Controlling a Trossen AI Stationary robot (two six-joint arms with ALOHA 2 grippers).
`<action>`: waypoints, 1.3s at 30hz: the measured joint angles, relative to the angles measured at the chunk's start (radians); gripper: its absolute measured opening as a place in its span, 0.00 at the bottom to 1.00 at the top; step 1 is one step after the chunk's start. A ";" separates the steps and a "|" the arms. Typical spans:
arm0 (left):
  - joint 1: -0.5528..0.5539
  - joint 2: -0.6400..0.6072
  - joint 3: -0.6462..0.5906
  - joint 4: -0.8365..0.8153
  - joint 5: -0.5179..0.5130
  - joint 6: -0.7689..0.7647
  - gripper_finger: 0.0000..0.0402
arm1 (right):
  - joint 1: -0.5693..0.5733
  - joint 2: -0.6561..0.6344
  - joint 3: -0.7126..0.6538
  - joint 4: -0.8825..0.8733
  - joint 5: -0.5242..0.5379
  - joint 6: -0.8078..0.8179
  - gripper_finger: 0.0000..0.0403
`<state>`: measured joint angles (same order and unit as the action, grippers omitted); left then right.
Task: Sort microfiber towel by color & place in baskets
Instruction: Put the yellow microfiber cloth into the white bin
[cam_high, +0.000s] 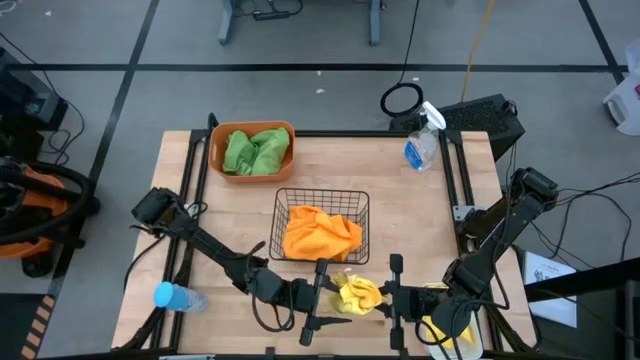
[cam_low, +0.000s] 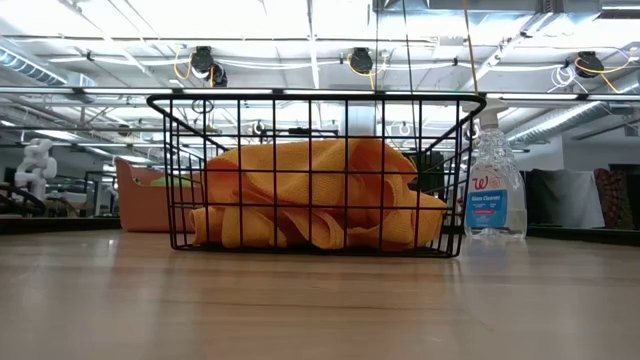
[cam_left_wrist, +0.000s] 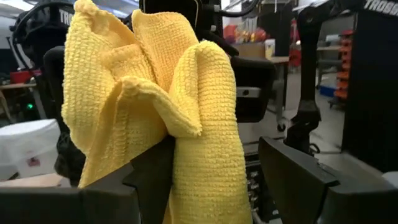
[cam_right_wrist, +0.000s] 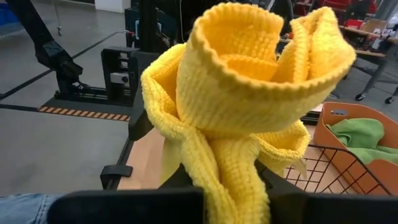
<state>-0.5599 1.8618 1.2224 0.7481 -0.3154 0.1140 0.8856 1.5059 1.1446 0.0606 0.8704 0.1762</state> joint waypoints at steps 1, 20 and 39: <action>-0.004 -0.006 0.000 -0.016 -0.005 0.000 0.59 | 0.000 -0.003 0.000 -0.004 -0.003 0.001 0.04; -0.031 -0.016 -0.005 -0.062 -0.085 -0.001 0.59 | 0.043 -0.019 0.002 -0.103 -0.084 0.118 0.05; -0.112 -0.027 -0.005 -0.169 -0.267 -0.004 0.59 | 0.211 -0.014 0.311 -1.235 -0.359 1.194 0.04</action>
<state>-0.6714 1.8351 1.2175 0.5793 -0.5828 0.1103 1.0965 1.4921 1.4559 -1.1747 0.5111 1.3699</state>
